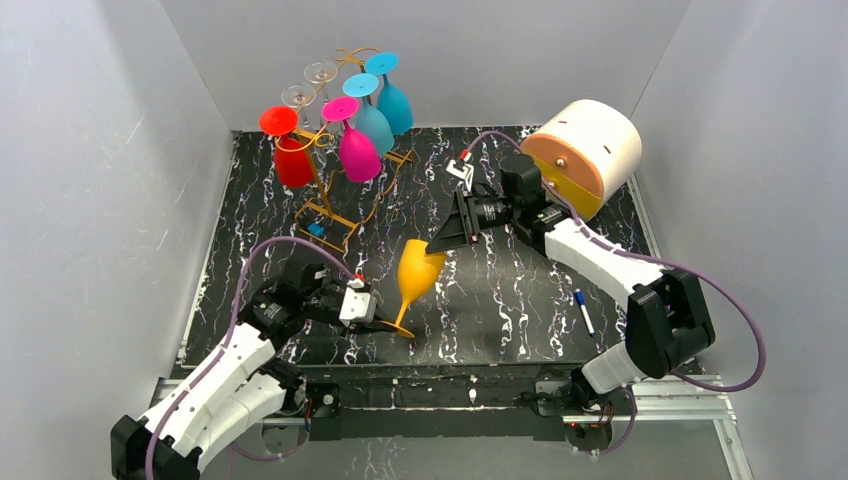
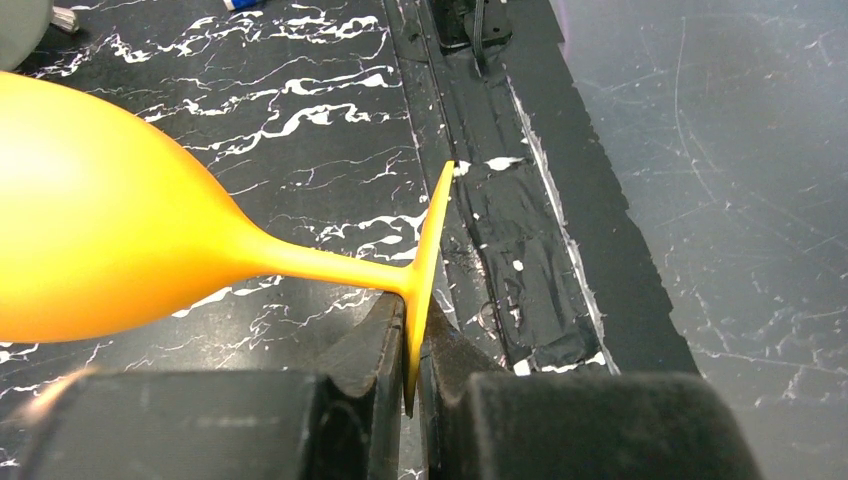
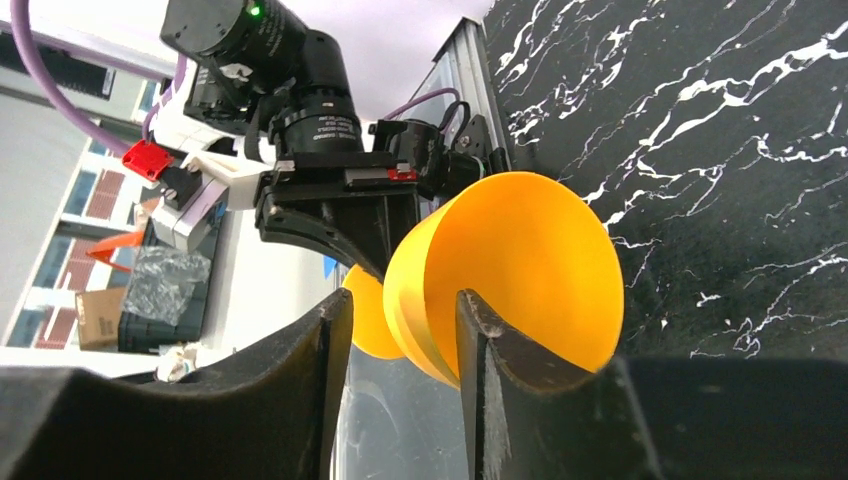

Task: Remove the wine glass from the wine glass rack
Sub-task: Place the wine glass at the center of the board.

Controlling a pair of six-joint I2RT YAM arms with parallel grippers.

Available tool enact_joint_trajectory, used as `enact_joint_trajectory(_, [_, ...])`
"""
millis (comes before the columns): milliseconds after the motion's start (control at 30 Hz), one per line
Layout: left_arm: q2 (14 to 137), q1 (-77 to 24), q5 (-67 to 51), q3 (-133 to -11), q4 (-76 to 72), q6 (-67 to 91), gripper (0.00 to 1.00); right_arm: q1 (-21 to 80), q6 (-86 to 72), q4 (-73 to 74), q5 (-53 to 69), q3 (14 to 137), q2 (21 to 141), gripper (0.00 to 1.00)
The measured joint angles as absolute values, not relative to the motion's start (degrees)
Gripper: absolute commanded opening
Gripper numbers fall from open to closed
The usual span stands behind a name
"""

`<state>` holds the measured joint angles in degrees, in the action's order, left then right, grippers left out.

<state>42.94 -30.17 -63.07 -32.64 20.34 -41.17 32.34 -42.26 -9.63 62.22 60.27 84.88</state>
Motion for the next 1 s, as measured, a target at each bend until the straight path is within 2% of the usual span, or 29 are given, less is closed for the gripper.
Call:
enact_joint_trajectory(167, [43.57, -30.22, -62.7, -33.78, 22.81, -44.12, 0.0, 32.29, -36.91, -4.99, 65.54, 62.17, 84.93, 0.4])
enact_joint_trajectory(433, [45.74, -30.26, -62.0, -37.47, 26.09, -51.51, 0.0, 31.9, -28.47, 9.23, 71.5, 72.62, 87.48, 0.36])
enact_joint_trajectory(800, [47.16, -30.35, -62.3, -40.8, 31.62, -58.43, 0.0, 31.92, -25.65, 16.38, 77.01, 78.3, 91.44, 0.1])
enact_joint_trajectory(933, [47.11, -30.35, -62.08, -40.84, 31.83, -59.0, 0.0, 32.36, -22.13, 22.39, 76.99, 81.95, 93.38, 0.18])
enact_joint_trajectory(1000, [47.24, -30.35, -61.91, -40.84, 31.97, -58.98, 0.0, 32.8, -19.25, 26.26, 76.79, 83.9, 94.02, 0.17])
